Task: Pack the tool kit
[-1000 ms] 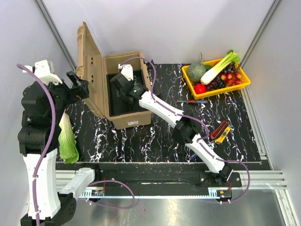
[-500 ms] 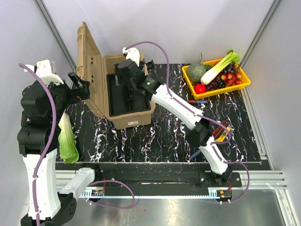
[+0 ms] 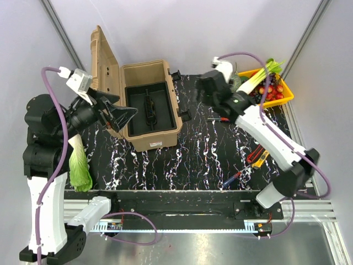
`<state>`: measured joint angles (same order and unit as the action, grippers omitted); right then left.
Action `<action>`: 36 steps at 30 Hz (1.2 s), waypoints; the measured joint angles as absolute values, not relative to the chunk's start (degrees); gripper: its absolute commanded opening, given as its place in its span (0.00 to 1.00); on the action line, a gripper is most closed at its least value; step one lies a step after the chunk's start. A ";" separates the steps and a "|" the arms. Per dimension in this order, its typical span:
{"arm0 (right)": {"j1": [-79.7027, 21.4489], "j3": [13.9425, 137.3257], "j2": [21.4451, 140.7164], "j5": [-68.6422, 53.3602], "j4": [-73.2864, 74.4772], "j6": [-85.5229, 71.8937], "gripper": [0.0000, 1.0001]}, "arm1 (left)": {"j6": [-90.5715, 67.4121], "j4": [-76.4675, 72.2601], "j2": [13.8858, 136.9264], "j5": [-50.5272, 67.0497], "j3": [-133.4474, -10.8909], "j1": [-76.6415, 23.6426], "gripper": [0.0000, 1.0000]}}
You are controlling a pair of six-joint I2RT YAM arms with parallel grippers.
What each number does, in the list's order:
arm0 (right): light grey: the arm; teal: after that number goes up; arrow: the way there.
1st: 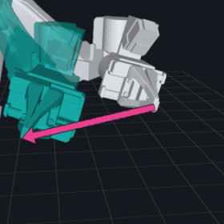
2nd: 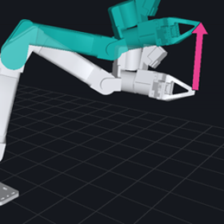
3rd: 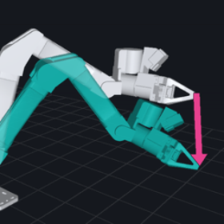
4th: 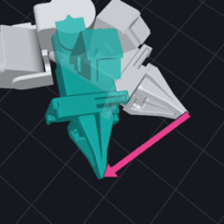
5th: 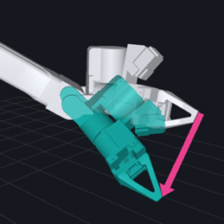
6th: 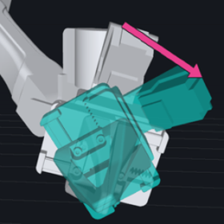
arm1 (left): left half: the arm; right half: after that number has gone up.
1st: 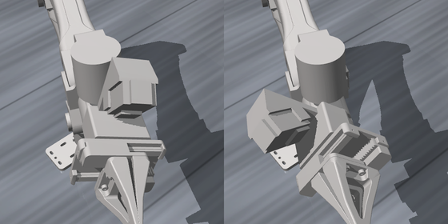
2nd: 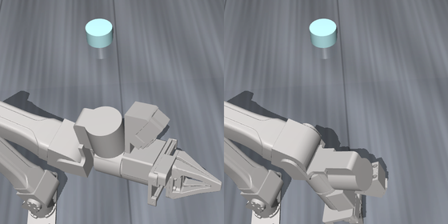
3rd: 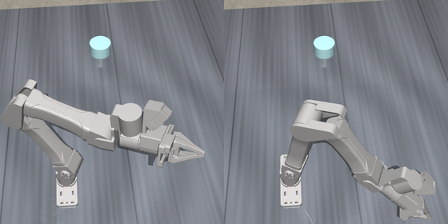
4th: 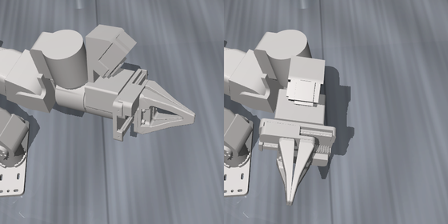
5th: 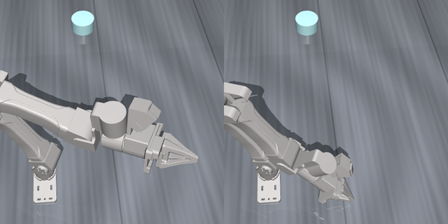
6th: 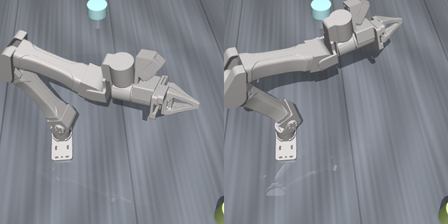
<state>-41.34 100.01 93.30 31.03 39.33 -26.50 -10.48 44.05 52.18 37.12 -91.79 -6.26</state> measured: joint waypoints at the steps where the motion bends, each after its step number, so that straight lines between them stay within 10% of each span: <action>1: -39.79 97.38 90.89 31.20 40.14 -27.79 0.88 | -11.20 42.85 52.56 38.57 -91.44 -6.57 0.99; 17: -29.76 55.68 75.79 22.65 56.27 -55.83 0.89 | -12.03 37.36 61.14 30.55 -81.62 -29.91 0.99; 36: -29.34 36.67 68.64 14.35 51.57 -75.59 0.75 | -11.92 38.87 61.45 15.88 -78.98 -31.27 0.99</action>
<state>-29.34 36.67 68.64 14.35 51.57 -75.59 -11.92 38.87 61.45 15.88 -78.98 -31.27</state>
